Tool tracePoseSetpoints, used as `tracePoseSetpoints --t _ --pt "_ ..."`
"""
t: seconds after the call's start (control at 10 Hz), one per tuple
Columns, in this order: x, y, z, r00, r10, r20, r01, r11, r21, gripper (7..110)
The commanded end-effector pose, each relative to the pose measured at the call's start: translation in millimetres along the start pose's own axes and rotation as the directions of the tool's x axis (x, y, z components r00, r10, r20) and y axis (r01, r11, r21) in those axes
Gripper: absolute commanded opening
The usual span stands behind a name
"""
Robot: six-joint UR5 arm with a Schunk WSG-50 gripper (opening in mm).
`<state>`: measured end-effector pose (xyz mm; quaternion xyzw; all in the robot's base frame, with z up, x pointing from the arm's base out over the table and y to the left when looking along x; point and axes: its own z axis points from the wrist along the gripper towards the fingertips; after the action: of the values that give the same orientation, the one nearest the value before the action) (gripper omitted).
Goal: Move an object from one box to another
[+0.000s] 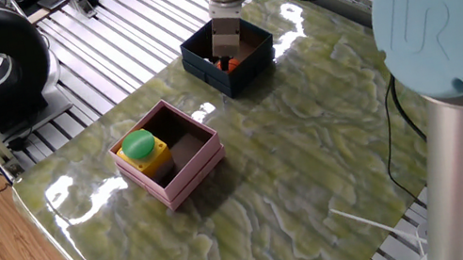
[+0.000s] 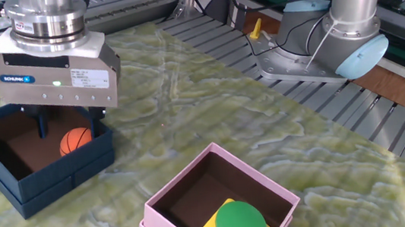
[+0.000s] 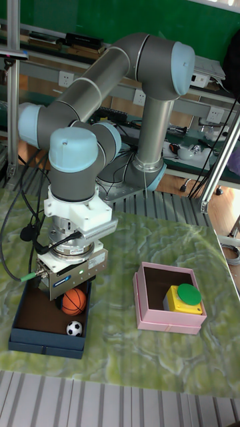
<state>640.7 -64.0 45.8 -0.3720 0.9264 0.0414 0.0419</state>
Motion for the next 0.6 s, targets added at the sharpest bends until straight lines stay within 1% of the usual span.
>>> tracePoseSetpoints --t 0.0,0.1,0.2,0.3,0.5 --pt "-0.1 -1.4 5.2 1.000 -0.002 0.020 0.002 1.000 -0.013 66" --pt "0.9 0.0 6.6 1.000 -0.002 0.019 0.002 1.000 -0.023 66" --pt "1.0 5.3 8.4 1.000 0.004 0.020 -0.003 0.999 -0.049 66" --pt "0.6 6.4 10.4 1.000 0.009 0.023 -0.007 0.998 -0.059 66" --pt "-0.6 3.9 12.1 1.000 0.013 0.023 -0.012 0.998 -0.057 66"
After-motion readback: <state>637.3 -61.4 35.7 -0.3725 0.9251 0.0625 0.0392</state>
